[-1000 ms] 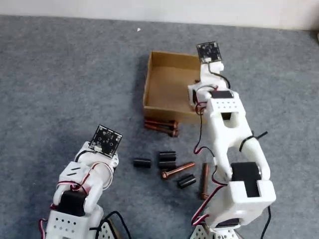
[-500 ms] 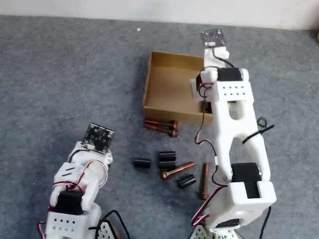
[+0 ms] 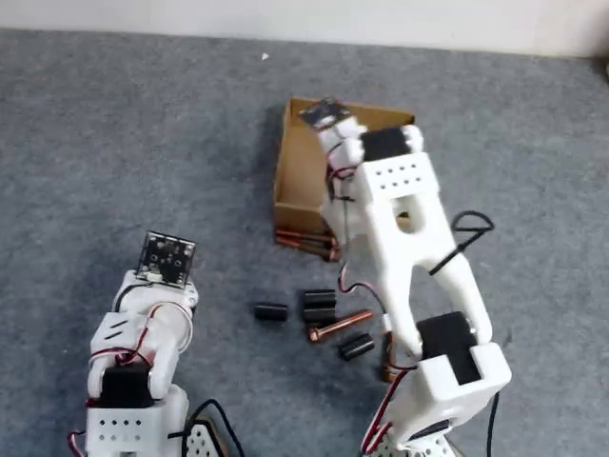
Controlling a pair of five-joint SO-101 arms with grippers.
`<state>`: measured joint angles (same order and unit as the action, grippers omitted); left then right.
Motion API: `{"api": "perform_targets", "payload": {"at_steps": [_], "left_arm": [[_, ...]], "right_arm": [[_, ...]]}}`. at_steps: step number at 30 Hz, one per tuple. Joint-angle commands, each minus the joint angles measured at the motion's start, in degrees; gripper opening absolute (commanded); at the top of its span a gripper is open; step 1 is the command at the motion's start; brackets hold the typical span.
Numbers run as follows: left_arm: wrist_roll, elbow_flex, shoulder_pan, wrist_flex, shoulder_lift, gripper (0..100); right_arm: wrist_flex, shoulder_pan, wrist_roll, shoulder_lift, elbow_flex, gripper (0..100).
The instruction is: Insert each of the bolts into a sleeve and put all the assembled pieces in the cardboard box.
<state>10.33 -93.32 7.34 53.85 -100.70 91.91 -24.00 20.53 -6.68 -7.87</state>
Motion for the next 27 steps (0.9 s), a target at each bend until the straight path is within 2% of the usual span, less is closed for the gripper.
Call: {"api": "perform_targets", "payload": {"at_steps": [1, 8, 14, 21, 27], "left_arm": [[-2.11, 3.91, 4.09, -1.23, -0.31, 1], [-2.64, 5.41, 7.87, -1.23, -0.13, 1], [-2.64, 5.49, 8.04, -1.23, -0.31, 1], [-4.48, 6.02, 10.24, -1.23, -0.31, 1], [-4.57, 6.02, 9.98, -1.23, -0.31, 1]], "right_arm": [[0.31, -4.88, 0.53, 8.04, 2.15, 19.5], [-11.3, -15.69, 0.53, 25.63, 24.13, 19.5], [-25.71, -21.85, 0.53, 28.18, 40.66, 19.5], [-37.14, -27.3, 0.26, 28.09, 48.75, 19.5], [-41.8, -27.38, 0.18, 25.36, 50.15, 19.3]]}}
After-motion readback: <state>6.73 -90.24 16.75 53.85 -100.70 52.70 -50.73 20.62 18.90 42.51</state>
